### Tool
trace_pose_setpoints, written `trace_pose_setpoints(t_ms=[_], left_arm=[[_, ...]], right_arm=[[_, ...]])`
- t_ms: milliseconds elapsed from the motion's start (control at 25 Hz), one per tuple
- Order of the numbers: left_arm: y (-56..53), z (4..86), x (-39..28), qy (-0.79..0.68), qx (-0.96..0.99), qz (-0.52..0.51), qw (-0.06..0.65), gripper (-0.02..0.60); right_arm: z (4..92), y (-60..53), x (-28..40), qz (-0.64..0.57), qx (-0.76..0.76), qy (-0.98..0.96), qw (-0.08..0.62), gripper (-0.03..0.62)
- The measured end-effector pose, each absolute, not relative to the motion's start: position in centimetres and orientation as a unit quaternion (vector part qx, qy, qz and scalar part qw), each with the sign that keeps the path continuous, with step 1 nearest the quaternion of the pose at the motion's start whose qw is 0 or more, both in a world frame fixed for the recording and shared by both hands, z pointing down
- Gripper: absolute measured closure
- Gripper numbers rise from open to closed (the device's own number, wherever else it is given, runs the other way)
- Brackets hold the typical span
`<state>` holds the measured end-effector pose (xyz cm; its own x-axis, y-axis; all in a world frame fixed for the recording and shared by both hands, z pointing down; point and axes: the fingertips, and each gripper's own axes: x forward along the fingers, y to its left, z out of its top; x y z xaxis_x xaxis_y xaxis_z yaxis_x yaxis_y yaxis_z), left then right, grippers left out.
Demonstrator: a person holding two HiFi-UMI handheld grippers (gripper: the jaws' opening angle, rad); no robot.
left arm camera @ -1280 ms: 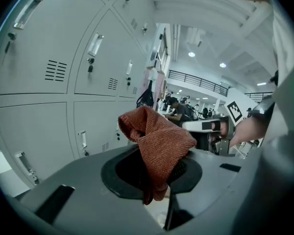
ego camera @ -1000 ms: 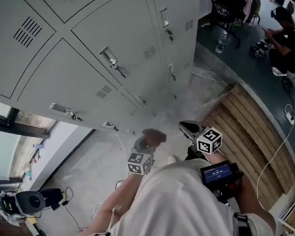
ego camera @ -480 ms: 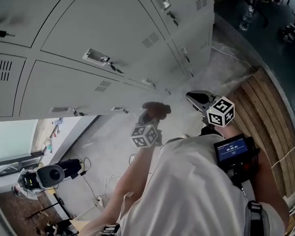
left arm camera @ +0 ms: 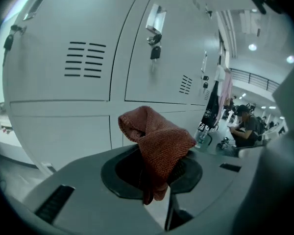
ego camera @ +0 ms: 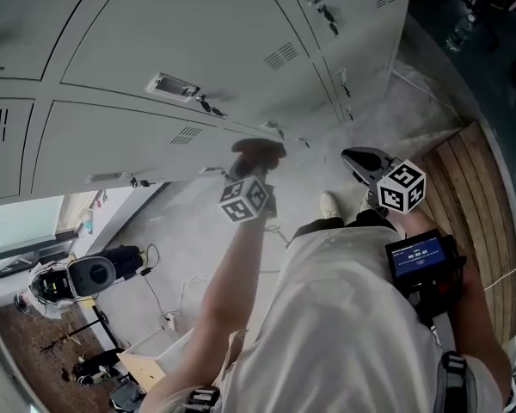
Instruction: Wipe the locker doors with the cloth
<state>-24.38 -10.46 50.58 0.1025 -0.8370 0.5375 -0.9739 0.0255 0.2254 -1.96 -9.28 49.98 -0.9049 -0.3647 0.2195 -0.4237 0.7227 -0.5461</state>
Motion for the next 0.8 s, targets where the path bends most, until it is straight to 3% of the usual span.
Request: trace_pose_setpoints(t_ms=[400,800], left_arm=[[-16.4,51.6,-29.7,-0.718,0.625,0.15,0.267,0.505],[-22.9,50.8,-18.3,-0.627,0.725,0.212,0.188,0.505]], right_arm=[[50.9,-9.1,-3.4,0.323,0.232,-0.916,0.051,0.574],[52.4,-10.0,-0.2,0.345,0.269,-0.899,0.026,0.574]])
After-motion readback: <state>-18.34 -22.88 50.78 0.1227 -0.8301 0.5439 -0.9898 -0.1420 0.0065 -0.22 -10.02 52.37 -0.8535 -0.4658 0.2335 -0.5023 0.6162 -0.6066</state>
